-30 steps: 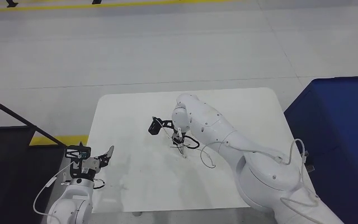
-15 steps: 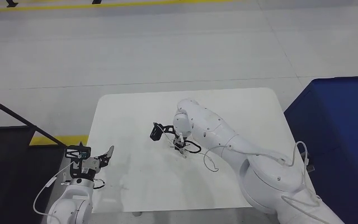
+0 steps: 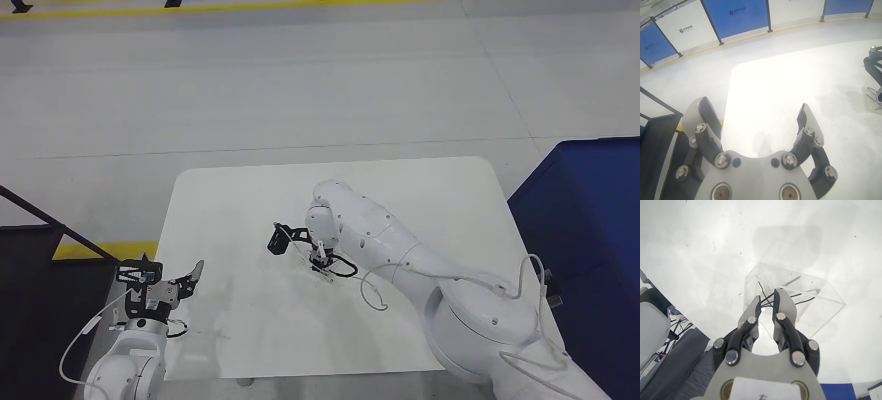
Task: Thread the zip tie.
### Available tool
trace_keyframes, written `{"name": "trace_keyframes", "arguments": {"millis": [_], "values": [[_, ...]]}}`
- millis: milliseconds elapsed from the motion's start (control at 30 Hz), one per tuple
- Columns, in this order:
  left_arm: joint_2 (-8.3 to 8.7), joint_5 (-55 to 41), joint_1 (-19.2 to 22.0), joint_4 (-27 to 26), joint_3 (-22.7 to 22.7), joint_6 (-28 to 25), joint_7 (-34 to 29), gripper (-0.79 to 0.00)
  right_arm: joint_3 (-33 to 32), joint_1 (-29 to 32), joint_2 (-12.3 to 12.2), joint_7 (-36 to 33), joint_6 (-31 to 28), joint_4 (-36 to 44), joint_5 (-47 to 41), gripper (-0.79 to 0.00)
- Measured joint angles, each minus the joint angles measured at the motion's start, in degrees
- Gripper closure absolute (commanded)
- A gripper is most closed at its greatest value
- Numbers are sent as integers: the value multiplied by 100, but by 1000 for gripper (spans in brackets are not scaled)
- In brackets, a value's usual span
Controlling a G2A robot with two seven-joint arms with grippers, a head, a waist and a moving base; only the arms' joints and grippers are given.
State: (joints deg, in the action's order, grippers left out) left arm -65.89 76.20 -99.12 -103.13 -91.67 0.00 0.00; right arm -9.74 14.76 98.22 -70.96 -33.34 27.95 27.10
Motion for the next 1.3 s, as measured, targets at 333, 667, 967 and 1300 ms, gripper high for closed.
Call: {"name": "trace_keyframes", "arguments": {"millis": [333,667,967,1300], "values": [[0,0,0,0,0,0,0,-785,0,9,80,33,-33,-169,93,-135],[0,0,0,0,0,0,0,-785,0,25,169,96,-96,-275,203,-111],[0,0,0,0,0,0,0,-785,0,69,254,78,-79,-381,366,0],[0,0,0,0,0,0,0,-785,0,-85,300,263,-263,-594,144,0]]}}
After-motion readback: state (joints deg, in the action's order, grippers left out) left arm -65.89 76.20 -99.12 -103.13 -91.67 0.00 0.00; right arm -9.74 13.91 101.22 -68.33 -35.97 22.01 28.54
